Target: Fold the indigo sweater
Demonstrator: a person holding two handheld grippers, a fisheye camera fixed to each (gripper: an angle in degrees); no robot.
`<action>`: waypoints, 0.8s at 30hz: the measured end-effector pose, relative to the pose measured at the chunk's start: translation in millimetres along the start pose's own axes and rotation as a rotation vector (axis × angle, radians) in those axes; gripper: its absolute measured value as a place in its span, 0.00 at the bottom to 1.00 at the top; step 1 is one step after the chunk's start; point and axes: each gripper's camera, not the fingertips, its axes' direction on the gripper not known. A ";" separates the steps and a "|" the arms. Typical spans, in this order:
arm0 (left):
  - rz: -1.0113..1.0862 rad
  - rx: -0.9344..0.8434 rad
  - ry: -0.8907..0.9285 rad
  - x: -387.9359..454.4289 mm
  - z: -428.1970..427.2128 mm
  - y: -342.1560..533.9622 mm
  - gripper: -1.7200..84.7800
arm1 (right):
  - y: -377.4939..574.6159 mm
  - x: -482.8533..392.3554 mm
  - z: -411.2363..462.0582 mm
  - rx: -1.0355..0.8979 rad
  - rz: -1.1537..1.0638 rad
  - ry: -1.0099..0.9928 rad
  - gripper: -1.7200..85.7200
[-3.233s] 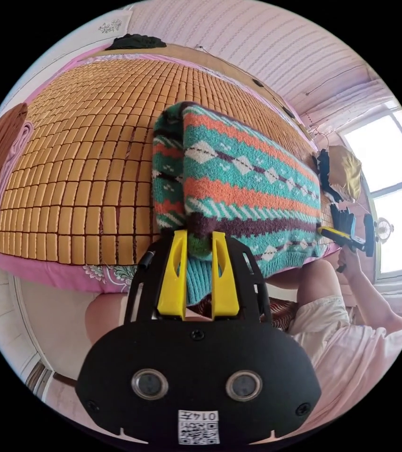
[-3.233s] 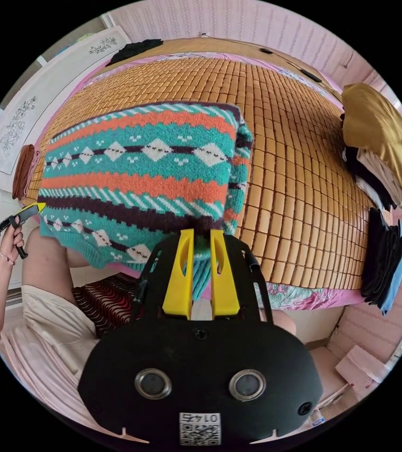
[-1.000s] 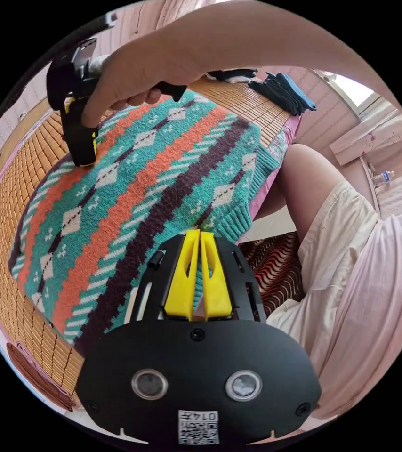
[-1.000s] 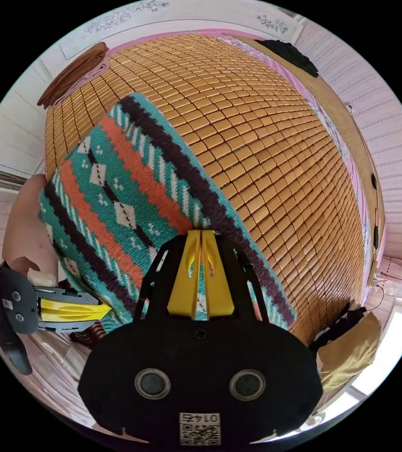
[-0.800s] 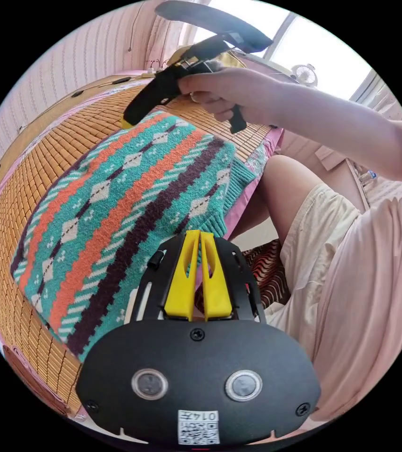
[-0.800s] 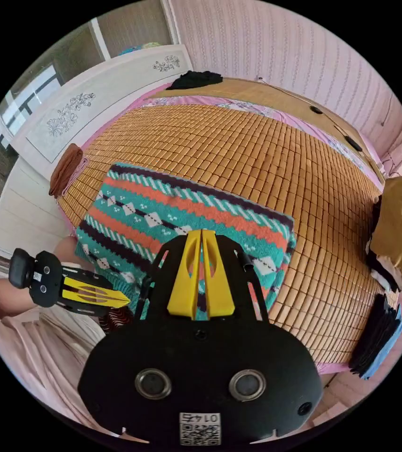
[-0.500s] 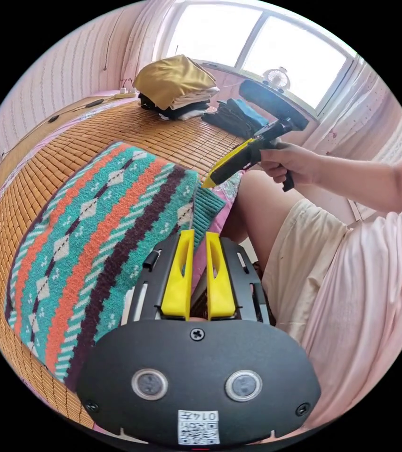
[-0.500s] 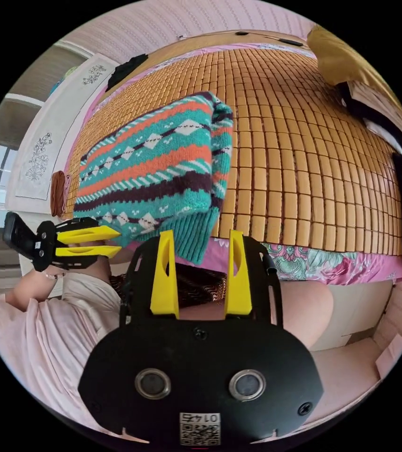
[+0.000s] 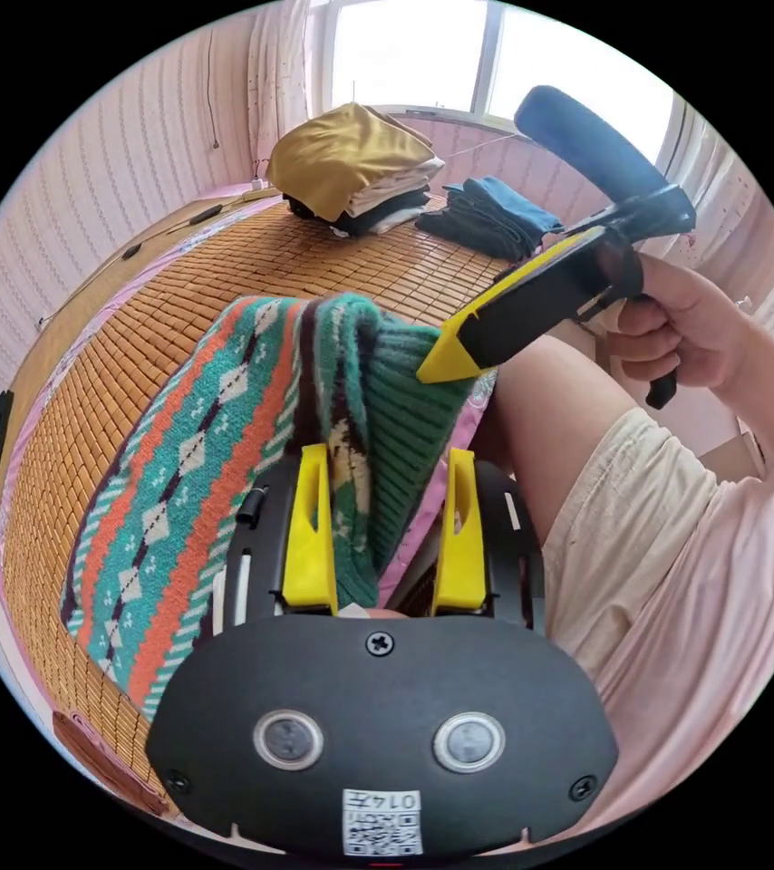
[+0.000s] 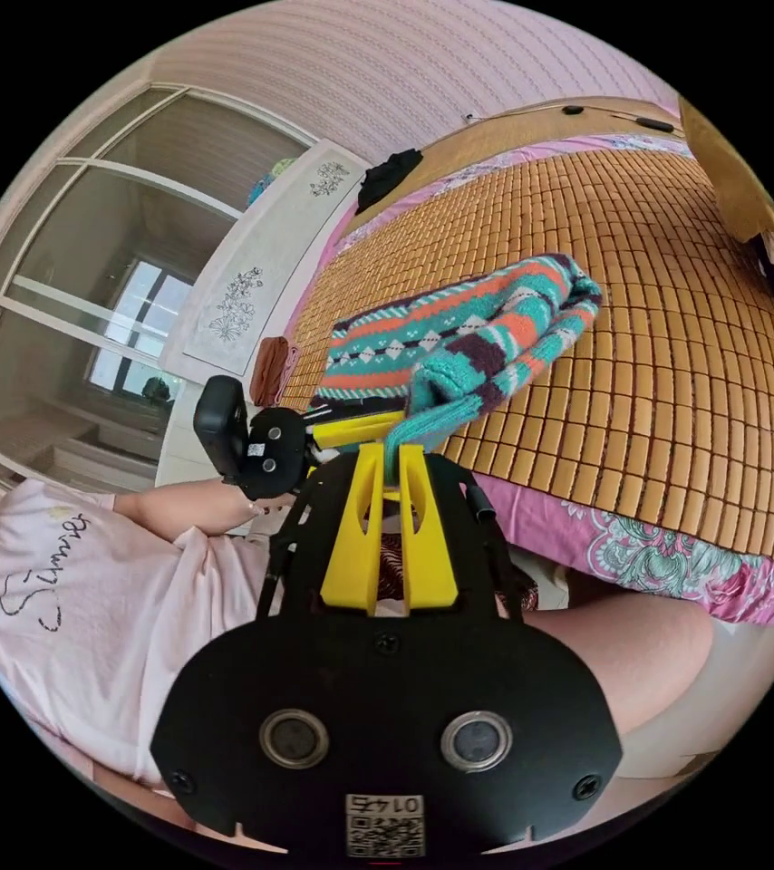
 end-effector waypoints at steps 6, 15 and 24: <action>-0.090 -0.045 -0.055 7.8 -18.3 28.4 0.09 | 38.0 41.9 -45.1 0.221 0.071 -0.014 0.09; -0.142 0.004 -0.026 9.2 -55.2 84.2 0.09 | 37.7 152.4 -4.3 0.208 0.381 -0.331 0.25; -0.043 0.053 0.016 11.0 -87.4 88.8 0.09 | 43.8 159.4 -39.0 0.486 0.429 -0.499 0.10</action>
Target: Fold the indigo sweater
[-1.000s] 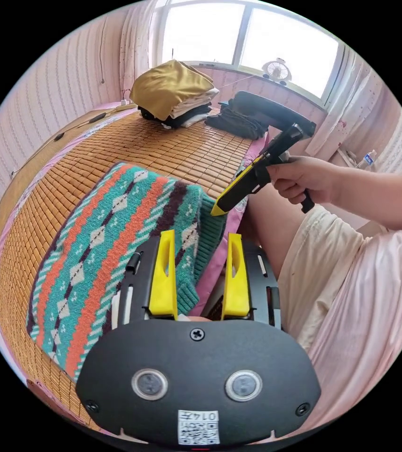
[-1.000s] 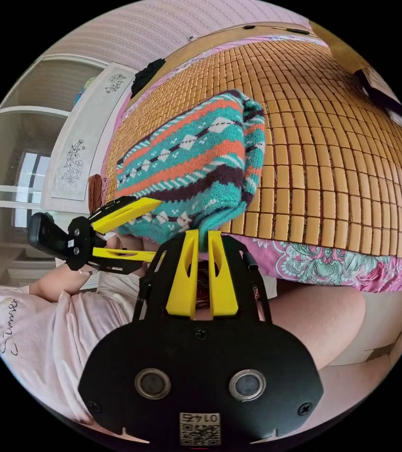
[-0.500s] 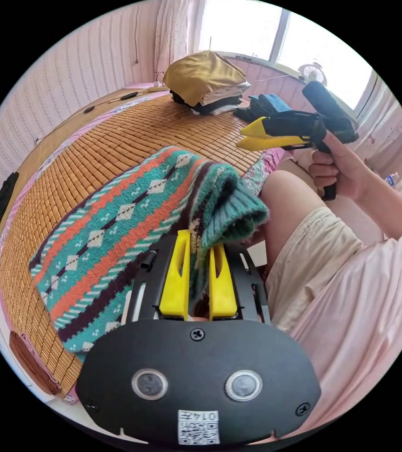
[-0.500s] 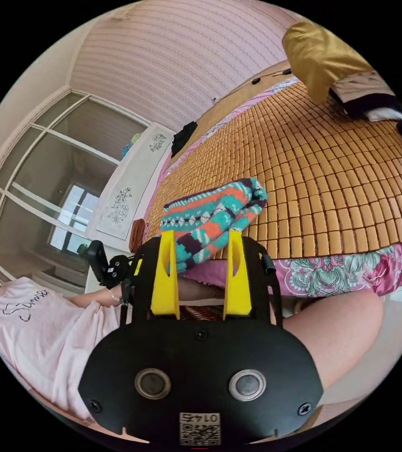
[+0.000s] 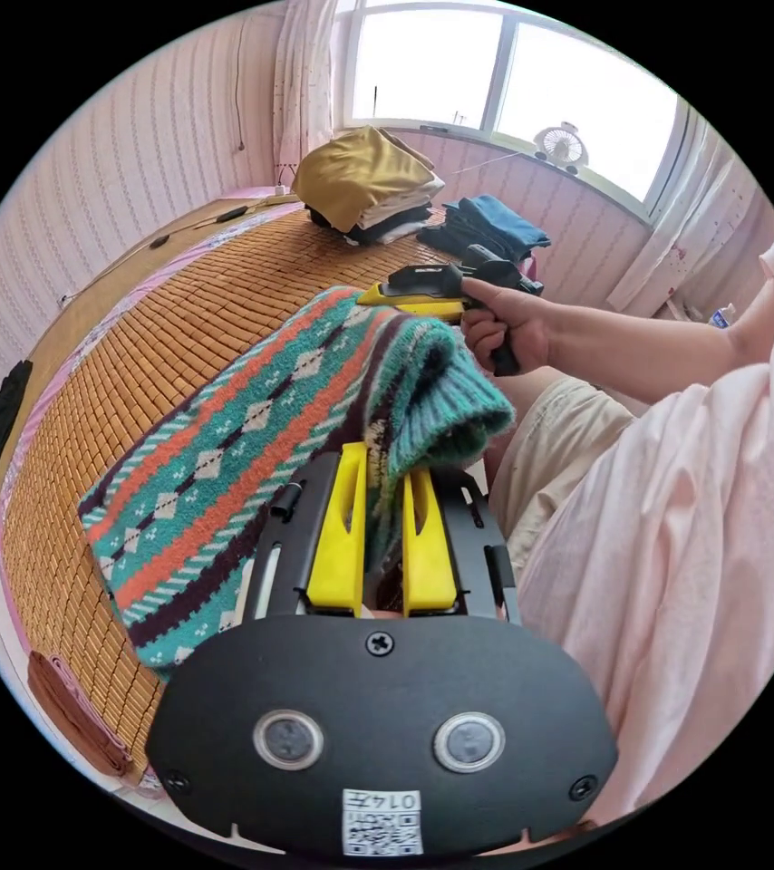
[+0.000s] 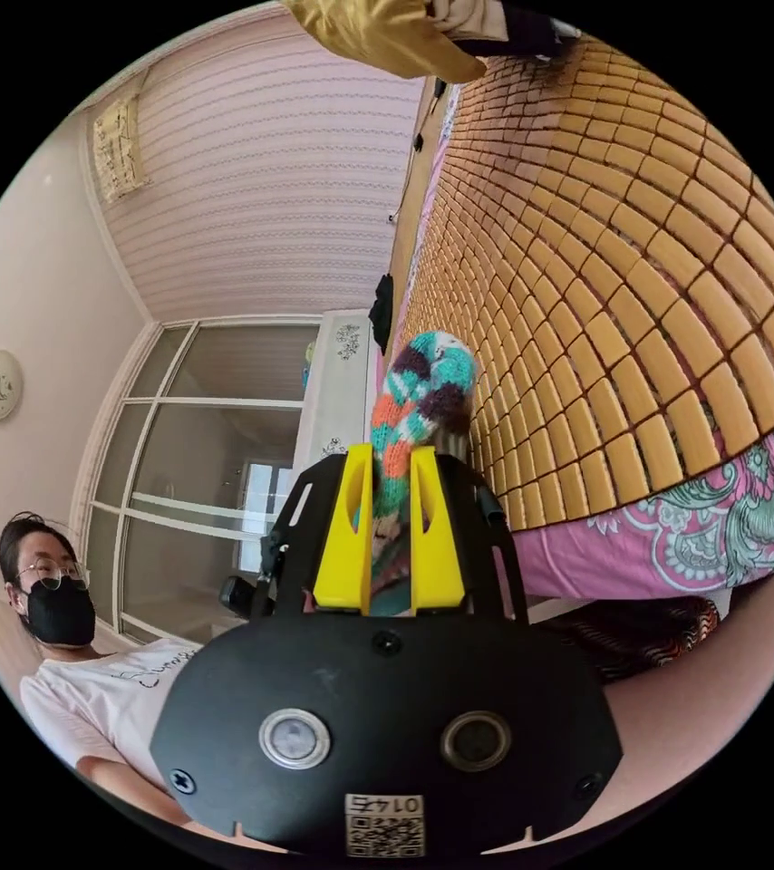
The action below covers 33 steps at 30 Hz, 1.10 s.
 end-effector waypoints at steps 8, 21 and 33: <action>0.215 0.175 0.282 24.6 0.6 -51.4 0.10 | -11.2 -136.0 -35.6 -0.023 -0.424 0.236 0.09; -0.153 0.027 0.170 -74.7 -12.5 49.1 0.12 | 12.6 -214.8 364.6 -0.830 -0.843 0.579 0.11; -0.306 0.094 0.170 -129.3 -67.3 85.1 0.09 | 26.0 -230.1 485.6 -1.011 -0.841 0.762 0.10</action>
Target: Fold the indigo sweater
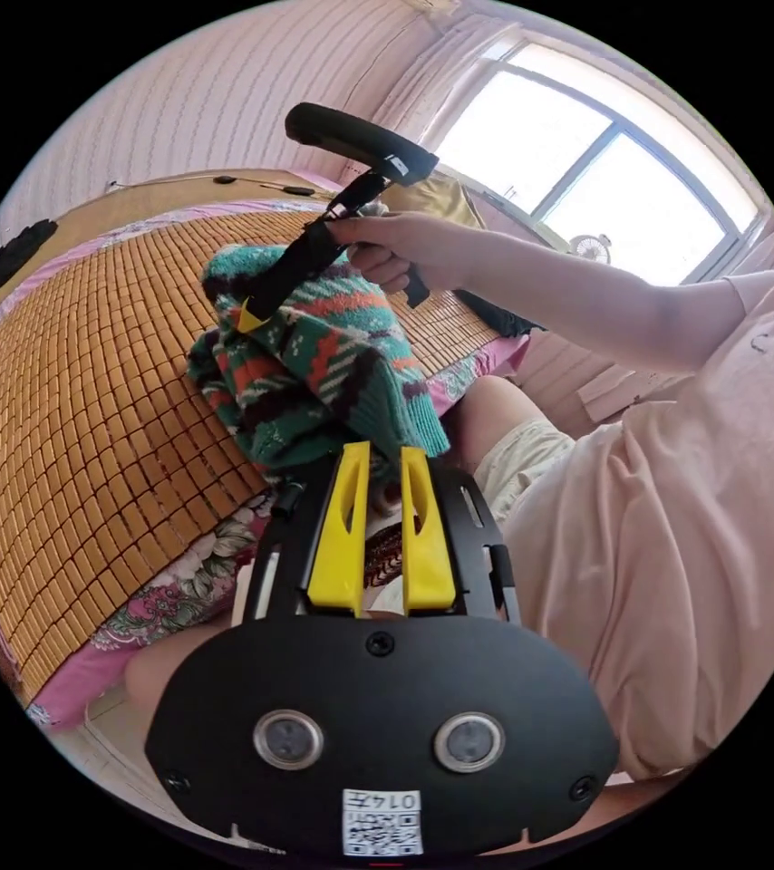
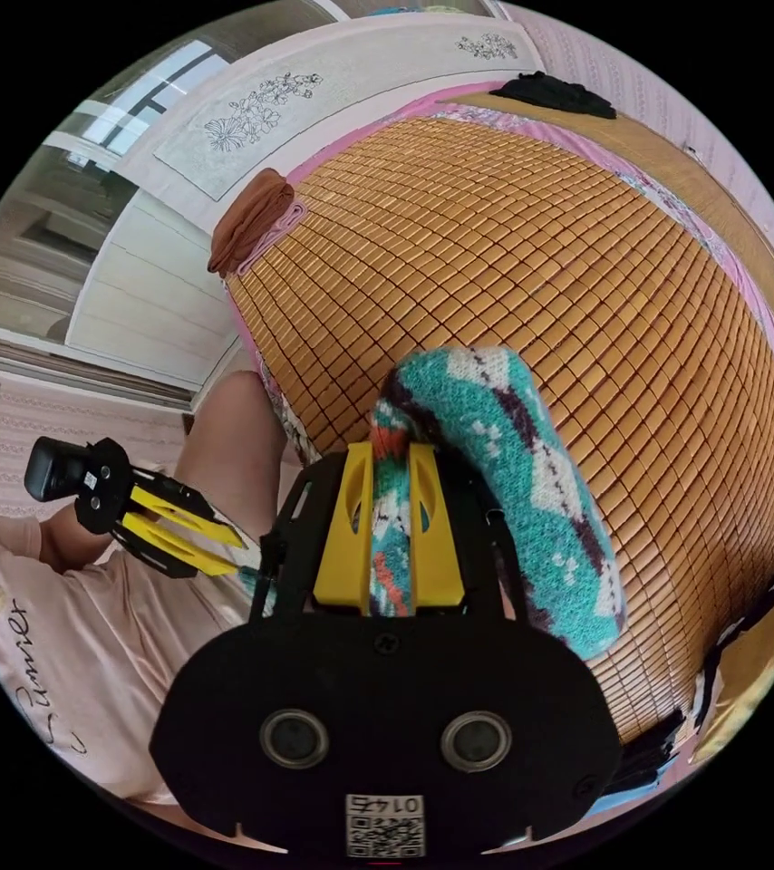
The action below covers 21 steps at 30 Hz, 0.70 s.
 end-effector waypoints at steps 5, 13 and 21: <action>-0.087 0.020 -0.040 -21.9 -27.6 10.6 0.08 | -26.5 -1.5 -2.1 0.006 0.027 -0.093 0.10; -0.102 0.117 -0.004 -15.8 4.5 -30.0 0.02 | -69.9 -25.8 35.0 -0.104 0.043 0.032 0.10; -0.324 -0.083 -0.129 -78.3 82.0 -59.5 0.01 | -34.9 -57.7 -49.4 -0.042 -0.159 0.119 0.03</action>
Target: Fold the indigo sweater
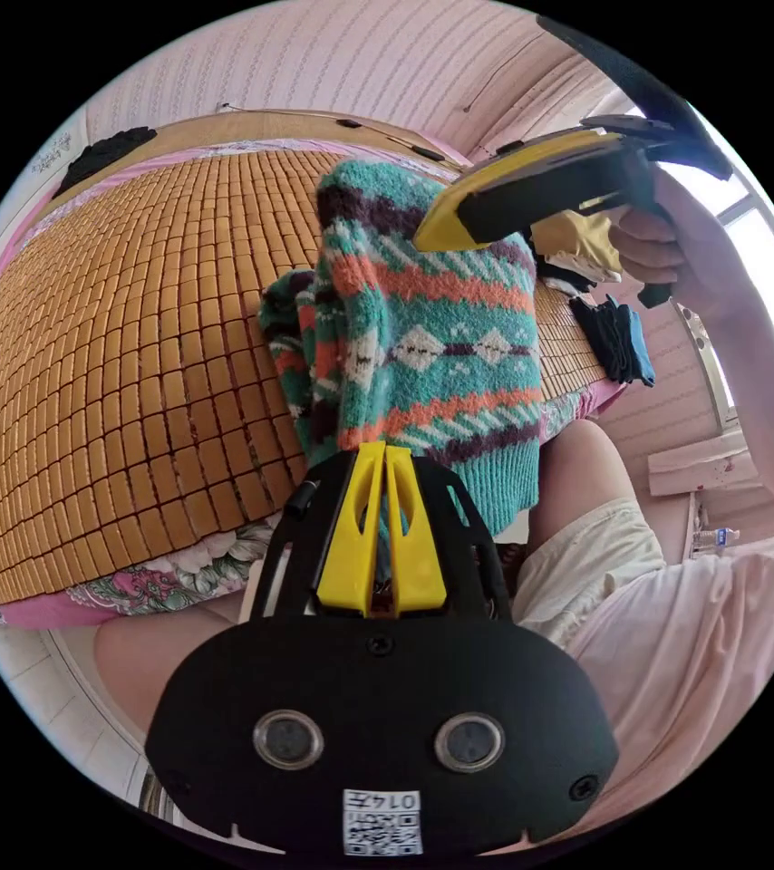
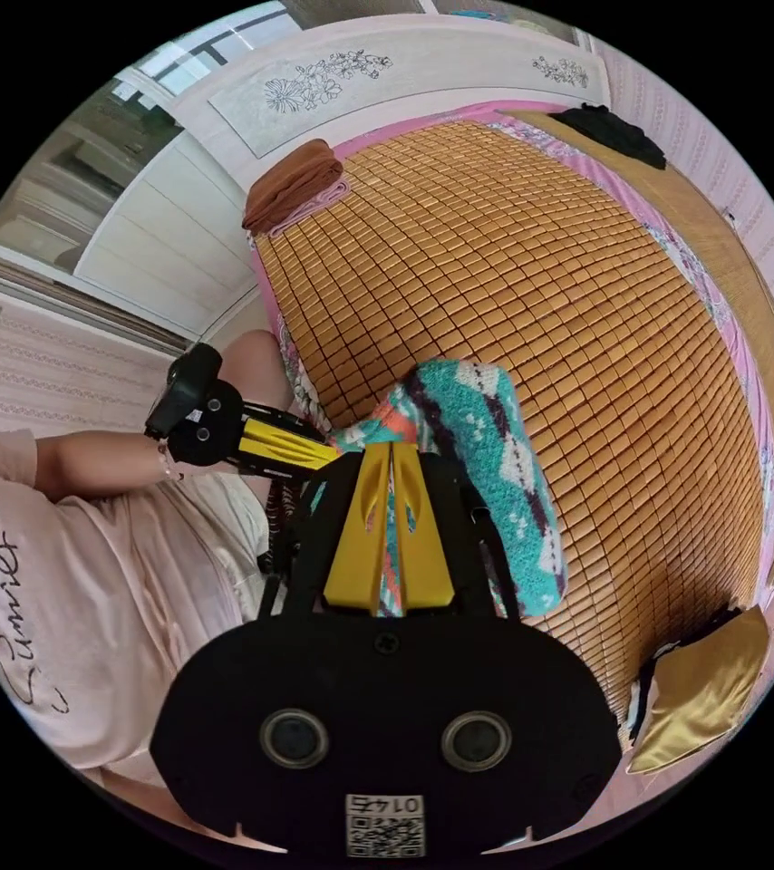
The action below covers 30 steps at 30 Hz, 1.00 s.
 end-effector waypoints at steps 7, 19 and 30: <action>0.015 -0.048 -0.023 2.2 13.6 -5.7 0.01 | -28.6 33.0 37.2 -0.066 0.113 0.102 0.01; -0.104 0.002 0.089 -26.0 27.0 -24.4 0.02 | 11.2 80.2 58.4 -0.052 0.254 -0.051 0.01; -0.153 0.136 0.096 -41.0 51.5 -47.3 0.23 | 285.7 76.6 -41.6 0.608 0.611 -0.046 0.15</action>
